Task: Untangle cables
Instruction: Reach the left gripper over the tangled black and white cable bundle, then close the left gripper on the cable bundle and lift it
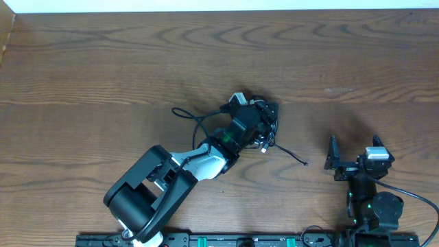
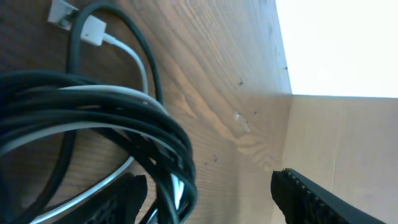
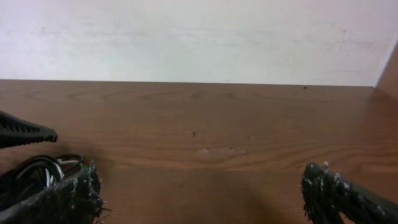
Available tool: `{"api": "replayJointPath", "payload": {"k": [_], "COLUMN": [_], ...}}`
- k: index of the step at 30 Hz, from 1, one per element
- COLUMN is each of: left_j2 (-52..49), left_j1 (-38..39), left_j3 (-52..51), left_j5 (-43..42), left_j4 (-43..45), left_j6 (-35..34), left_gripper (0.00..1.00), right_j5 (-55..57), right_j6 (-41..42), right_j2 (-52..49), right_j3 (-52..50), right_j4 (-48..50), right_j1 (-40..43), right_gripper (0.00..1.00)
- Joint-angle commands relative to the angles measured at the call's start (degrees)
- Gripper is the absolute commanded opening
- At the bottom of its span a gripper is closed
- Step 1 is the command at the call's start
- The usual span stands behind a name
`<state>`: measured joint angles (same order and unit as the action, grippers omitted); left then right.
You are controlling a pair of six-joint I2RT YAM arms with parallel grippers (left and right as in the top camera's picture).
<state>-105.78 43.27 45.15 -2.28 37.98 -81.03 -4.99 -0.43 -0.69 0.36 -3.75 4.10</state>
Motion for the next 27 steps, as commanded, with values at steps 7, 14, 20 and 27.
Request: {"api": "replayJointPath", "payload": {"k": [7, 14, 20, 27], "left_j2": [-1.6, -1.7, -1.9, -9.2], "left_j1": [2.7, 3.5, 3.5, 4.0], "left_j3": [1.1, 1.1, 1.1, 6.4], "left_j5": [9.5, 14.8, 16.9, 10.9], "left_j4": [0.7, 0.7, 0.9, 5.0], "left_j6": [-0.1, -0.1, -0.1, -0.3], "left_gripper": [0.70, 0.70, 0.70, 0.70], "right_j5": [0.4, 0.4, 0.4, 0.4], "right_j6": [0.6, 0.6, 0.6, 0.6], "right_j2": [0.3, 0.3, 0.3, 0.3], "right_j3": [0.0, 0.0, 0.0, 0.0], "right_j4": [-0.3, -0.3, -0.3, -0.3], "right_j1": [0.0, 0.0, 0.0, 0.0], "right_gripper": [0.99, 0.99, 0.99, 0.99]}}
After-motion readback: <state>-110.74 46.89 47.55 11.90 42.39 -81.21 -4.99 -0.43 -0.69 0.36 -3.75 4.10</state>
